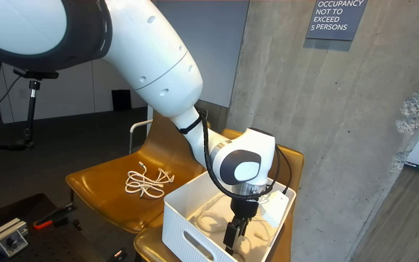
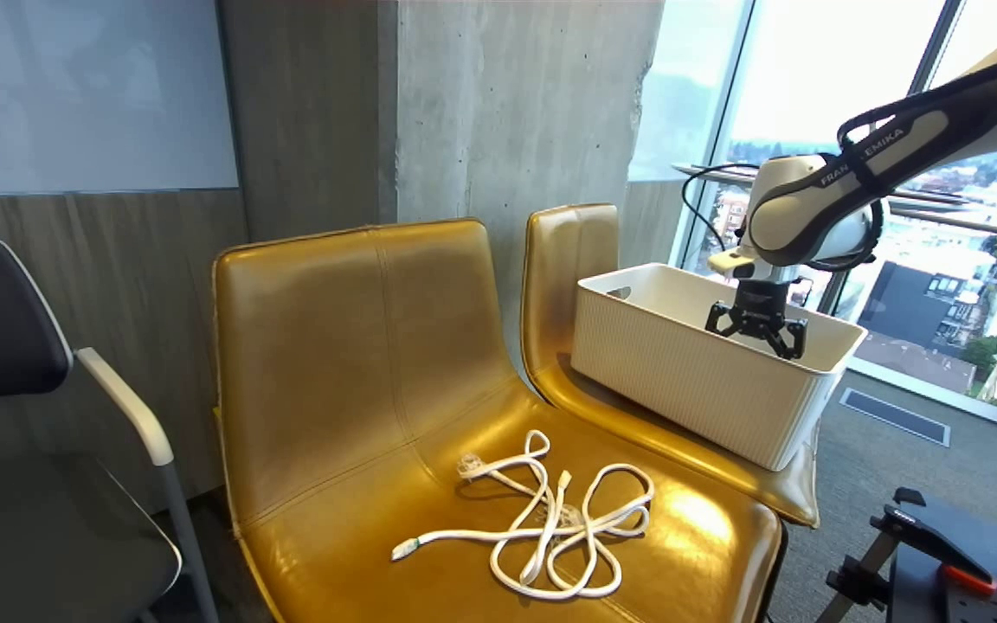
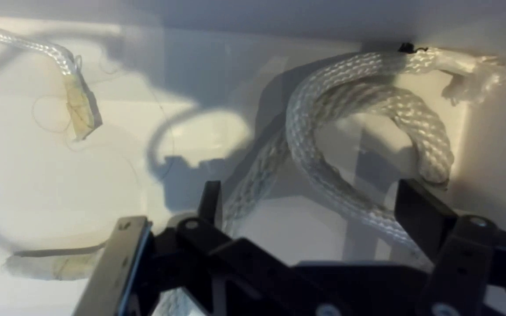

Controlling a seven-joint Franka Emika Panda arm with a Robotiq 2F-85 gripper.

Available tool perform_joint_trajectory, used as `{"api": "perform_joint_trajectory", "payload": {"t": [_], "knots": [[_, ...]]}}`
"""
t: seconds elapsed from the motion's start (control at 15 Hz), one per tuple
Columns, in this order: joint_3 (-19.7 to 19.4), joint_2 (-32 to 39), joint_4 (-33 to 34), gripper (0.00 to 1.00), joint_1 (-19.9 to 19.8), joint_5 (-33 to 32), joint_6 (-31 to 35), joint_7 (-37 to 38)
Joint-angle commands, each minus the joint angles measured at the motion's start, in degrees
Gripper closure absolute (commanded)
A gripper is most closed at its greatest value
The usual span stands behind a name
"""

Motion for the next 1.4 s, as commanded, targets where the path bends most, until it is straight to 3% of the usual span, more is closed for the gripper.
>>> {"api": "perform_joint_trajectory", "payload": {"t": [0.0,0.33,0.4,0.53,1.13,1.27,1.33], "knots": [[-2.0,1.8,-0.3,0.0,1.9,-2.1,0.7,3.0],[-1.5,4.8,1.0,0.03,2.2,-1.8,1.4,4.5],[-1.5,5.1,1.2,0.26,2.2,-1.9,1.5,4.6],[-1.5,5.6,1.7,0.29,2.1,-2.0,1.6,4.8],[-0.8,4.9,3.8,0.97,2.2,-1.8,-0.3,4.5],[-0.4,3.5,4.4,1.0,2.9,-1.7,-0.7,4.6],[0.0,2.9,5.1,0.96,3.1,-1.6,-1.4,4.4]]}}
